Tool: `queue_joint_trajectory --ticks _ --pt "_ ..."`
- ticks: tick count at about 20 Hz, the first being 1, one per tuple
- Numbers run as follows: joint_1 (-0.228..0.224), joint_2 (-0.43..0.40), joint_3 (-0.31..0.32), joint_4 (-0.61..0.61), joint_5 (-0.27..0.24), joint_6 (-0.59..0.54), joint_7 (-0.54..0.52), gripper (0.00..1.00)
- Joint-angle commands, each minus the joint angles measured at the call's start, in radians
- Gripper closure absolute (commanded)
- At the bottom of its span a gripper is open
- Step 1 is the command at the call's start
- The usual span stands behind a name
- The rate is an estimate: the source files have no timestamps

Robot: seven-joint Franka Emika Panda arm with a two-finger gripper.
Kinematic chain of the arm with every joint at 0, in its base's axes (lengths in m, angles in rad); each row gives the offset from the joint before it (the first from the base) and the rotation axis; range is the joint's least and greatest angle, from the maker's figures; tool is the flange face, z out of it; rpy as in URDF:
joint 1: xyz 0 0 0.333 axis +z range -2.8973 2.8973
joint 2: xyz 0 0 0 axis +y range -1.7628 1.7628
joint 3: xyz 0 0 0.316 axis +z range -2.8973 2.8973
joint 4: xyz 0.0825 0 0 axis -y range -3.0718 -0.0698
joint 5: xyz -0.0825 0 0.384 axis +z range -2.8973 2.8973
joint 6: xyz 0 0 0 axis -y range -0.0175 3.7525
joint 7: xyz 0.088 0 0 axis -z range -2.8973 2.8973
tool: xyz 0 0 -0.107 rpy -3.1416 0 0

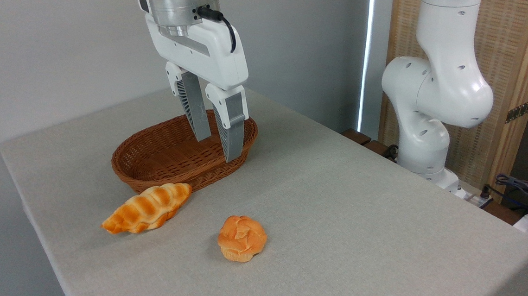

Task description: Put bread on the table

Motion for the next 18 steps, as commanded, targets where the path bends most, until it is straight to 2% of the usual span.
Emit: queue_joint_trajectory --ticks 1,18 --pt "-0.025 -0.017 0.024 -0.019 0.016 0.026 0.007 0.0" --pt "-0.023 -0.018 0.024 0.01 0.031 0.009 0.007 0.0"
